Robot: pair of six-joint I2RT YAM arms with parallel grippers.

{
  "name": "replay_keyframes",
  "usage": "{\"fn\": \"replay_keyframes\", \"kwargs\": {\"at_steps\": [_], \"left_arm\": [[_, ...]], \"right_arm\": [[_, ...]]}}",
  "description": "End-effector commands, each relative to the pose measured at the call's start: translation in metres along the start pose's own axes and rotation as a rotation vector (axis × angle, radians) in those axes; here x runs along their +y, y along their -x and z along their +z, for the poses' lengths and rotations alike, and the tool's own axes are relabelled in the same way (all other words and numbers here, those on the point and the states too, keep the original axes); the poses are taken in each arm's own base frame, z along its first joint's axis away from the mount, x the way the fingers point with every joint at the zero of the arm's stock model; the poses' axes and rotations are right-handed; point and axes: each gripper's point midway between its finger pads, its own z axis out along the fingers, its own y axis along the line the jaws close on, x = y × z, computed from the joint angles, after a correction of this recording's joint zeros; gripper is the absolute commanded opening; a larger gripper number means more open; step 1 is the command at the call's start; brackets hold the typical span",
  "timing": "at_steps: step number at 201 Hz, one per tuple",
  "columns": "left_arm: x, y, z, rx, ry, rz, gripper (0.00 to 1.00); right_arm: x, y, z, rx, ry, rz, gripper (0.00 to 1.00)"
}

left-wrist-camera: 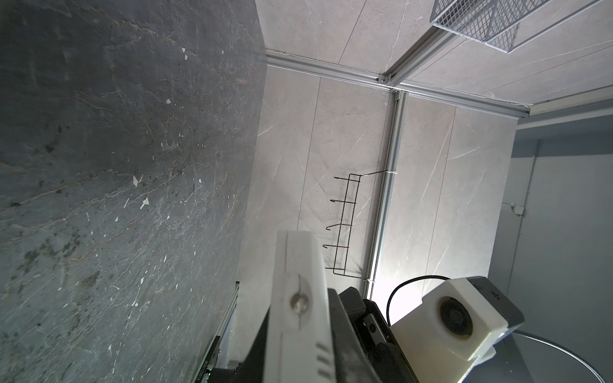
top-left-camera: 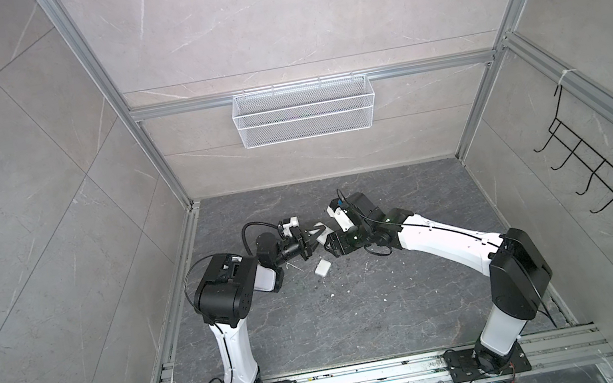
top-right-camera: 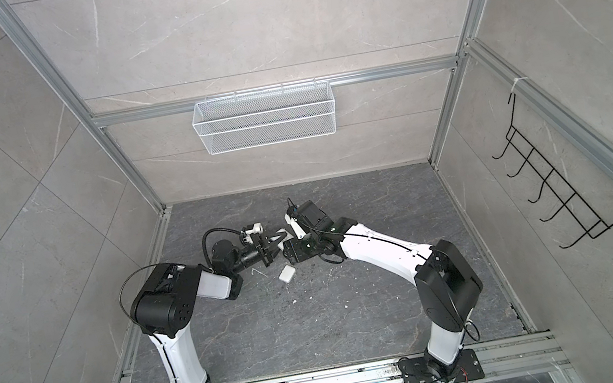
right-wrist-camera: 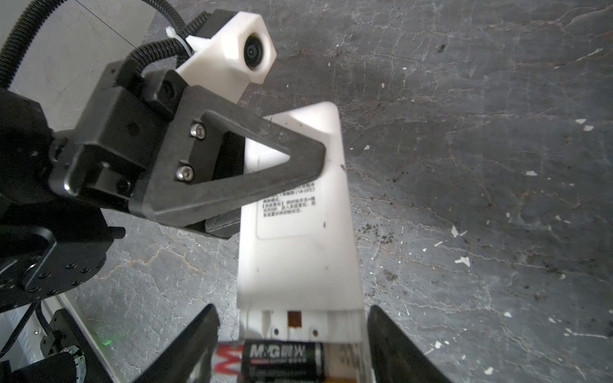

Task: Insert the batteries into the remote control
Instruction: 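Open the right gripper and press the black-red battery down into the compartment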

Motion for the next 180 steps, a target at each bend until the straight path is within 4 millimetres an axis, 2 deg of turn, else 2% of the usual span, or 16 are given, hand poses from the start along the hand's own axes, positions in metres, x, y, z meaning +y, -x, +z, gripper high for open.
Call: {"fn": "replay_keyframes", "kwargs": {"at_steps": [1,68,114,149,180], "left_arm": [[-0.037,-0.009,0.002,0.041,-0.077,0.093,0.00],[-0.036,-0.008,0.002,0.040,-0.075,0.091,0.00],[-0.040,-0.009,0.003,0.042,-0.080,0.096,0.00],[-0.042,-0.008,0.003,0.038,-0.086,0.092,0.00],[-0.045,-0.008,0.004,0.038,-0.090,0.096,0.00]], "right_arm": [[0.002,0.006,0.001,-0.004,-0.010,0.001,0.68],[0.004,0.009,0.004,-0.009,-0.004,0.019,0.60],[0.006,0.008,0.006,-0.001,0.004,0.036,0.59],[0.010,0.012,-0.001,-0.015,0.023,0.067,0.72],[0.017,0.017,-0.009,-0.030,0.049,0.067,0.74]]}}
